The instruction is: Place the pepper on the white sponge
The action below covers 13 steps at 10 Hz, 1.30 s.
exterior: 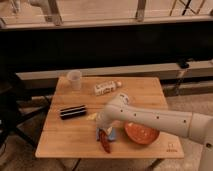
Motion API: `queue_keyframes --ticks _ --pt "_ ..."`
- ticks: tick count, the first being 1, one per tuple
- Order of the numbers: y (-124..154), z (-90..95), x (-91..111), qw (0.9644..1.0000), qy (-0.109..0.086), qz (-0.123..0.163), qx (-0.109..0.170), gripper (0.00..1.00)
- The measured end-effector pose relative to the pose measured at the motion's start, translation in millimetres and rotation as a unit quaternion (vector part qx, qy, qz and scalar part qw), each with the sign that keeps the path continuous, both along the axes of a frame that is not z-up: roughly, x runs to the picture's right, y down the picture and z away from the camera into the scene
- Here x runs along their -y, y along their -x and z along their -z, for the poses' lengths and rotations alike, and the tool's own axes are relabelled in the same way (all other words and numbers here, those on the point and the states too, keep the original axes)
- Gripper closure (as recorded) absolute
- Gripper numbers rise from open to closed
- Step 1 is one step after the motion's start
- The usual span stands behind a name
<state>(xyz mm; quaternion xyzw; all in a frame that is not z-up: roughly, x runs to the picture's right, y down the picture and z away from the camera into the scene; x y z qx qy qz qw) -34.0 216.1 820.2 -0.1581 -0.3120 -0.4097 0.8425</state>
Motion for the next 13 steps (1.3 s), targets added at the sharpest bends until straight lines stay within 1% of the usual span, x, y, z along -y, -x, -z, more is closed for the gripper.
queue_keyframes --ticks 4,5,9,13 --pt "-3.2 1.0 0.9 1.0 0.004 -0.001 0.003 0.2" --pt "-4.6 2.7 2.9 1.0 0.002 -0.002 0.004 0.2" --pt "-12.3 11.5 18.8 0.9998 -0.015 -0.01 0.004 0.2" --pt "-21.3 22.0 40.5 0.9993 -0.034 -0.017 0.002 0.2"
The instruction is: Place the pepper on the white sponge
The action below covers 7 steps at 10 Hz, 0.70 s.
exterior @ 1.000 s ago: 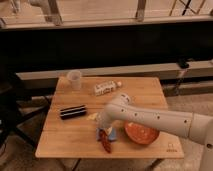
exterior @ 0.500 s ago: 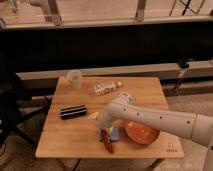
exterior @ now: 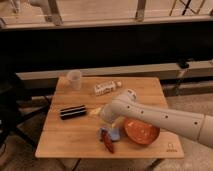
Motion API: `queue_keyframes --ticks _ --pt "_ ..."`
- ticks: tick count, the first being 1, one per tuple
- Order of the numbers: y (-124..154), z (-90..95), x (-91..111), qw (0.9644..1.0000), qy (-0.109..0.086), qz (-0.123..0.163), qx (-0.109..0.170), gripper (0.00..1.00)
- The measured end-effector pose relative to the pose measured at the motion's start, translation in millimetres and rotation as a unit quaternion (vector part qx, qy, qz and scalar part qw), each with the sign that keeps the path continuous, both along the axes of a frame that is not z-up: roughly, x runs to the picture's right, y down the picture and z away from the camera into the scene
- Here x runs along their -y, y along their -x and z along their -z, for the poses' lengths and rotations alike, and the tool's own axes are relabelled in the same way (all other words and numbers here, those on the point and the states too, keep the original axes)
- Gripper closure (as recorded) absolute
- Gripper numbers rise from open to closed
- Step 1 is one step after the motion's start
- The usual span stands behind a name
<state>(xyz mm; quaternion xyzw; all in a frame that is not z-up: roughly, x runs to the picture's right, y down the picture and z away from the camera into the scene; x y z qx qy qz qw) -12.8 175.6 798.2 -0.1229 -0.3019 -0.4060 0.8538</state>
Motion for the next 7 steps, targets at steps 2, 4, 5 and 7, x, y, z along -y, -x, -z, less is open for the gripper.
queue_keyframes --ticks 2,4,5,7 --pt "-7.9 6.5 13.2 0.9999 -0.01 -0.008 -0.001 0.2" --pt "-25.4 15.7 28.5 0.9996 -0.02 -0.021 -0.005 0.2" --pt "-33.3 18.7 34.1 0.9993 -0.025 -0.026 -0.006 0.2" --pt "-40.9 21.6 41.7 0.9988 -0.034 -0.035 -0.007 0.2"
